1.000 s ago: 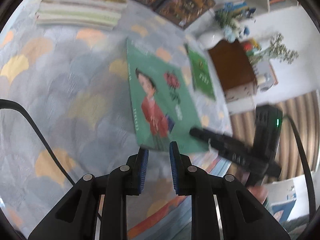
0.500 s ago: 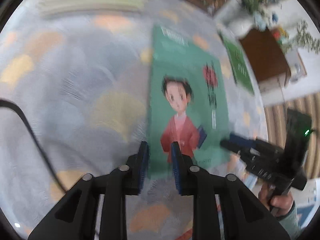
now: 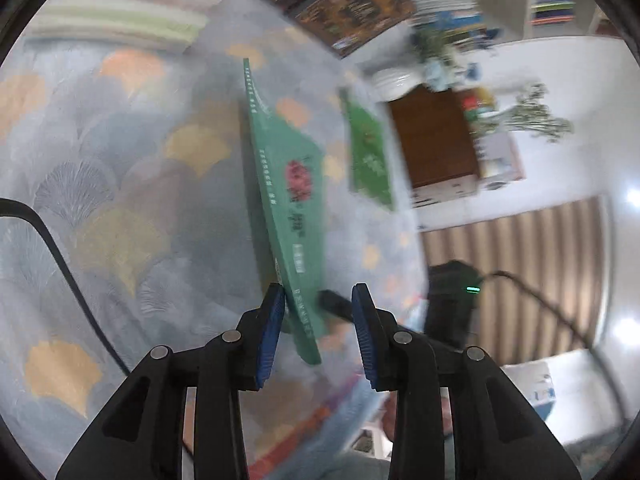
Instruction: Organize books
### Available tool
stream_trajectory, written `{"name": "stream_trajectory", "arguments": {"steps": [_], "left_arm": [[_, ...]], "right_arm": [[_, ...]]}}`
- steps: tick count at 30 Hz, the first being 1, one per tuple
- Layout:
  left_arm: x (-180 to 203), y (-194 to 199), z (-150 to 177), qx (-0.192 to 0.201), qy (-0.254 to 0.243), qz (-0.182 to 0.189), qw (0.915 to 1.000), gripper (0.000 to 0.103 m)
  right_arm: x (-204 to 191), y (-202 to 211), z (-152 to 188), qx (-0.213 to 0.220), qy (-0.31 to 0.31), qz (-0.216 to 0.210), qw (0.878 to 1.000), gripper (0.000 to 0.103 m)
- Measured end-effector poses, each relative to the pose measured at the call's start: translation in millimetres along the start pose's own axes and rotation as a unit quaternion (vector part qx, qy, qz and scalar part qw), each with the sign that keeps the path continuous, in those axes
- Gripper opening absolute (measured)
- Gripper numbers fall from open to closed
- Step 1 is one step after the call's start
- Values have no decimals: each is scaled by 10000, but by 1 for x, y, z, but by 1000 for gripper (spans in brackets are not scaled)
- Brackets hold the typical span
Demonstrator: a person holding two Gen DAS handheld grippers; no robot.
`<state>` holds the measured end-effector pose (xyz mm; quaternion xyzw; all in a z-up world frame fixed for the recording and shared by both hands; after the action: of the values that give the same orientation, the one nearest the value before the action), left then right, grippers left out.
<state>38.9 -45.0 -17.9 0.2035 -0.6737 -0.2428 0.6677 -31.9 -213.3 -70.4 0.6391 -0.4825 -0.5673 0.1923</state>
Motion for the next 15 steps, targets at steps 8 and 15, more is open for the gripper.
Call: {"name": "stream_trajectory", "arguments": {"steps": [8, 15], "left_arm": [[-8, -7, -6, -151, 702, 580, 9957, 17], [22, -15, -21, -497, 1140, 1327, 9833, 17]], "right_arm": [[11, 8, 4, -75, -798, -871, 9930, 52], [24, 12, 19, 138, -2080, -2279, 9511, 56]]}}
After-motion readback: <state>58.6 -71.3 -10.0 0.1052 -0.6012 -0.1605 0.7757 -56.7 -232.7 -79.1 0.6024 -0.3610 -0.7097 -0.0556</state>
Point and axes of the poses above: each gripper's, at about its wrist camera, not at the fingertips, and y roughly against the way its jaws point, x to its right, z to its underside, the point moved 9 cm from there along -y, roughly the way its jaws point, and after that the axes turned 11 degrees about y, right-handed, at the moved point
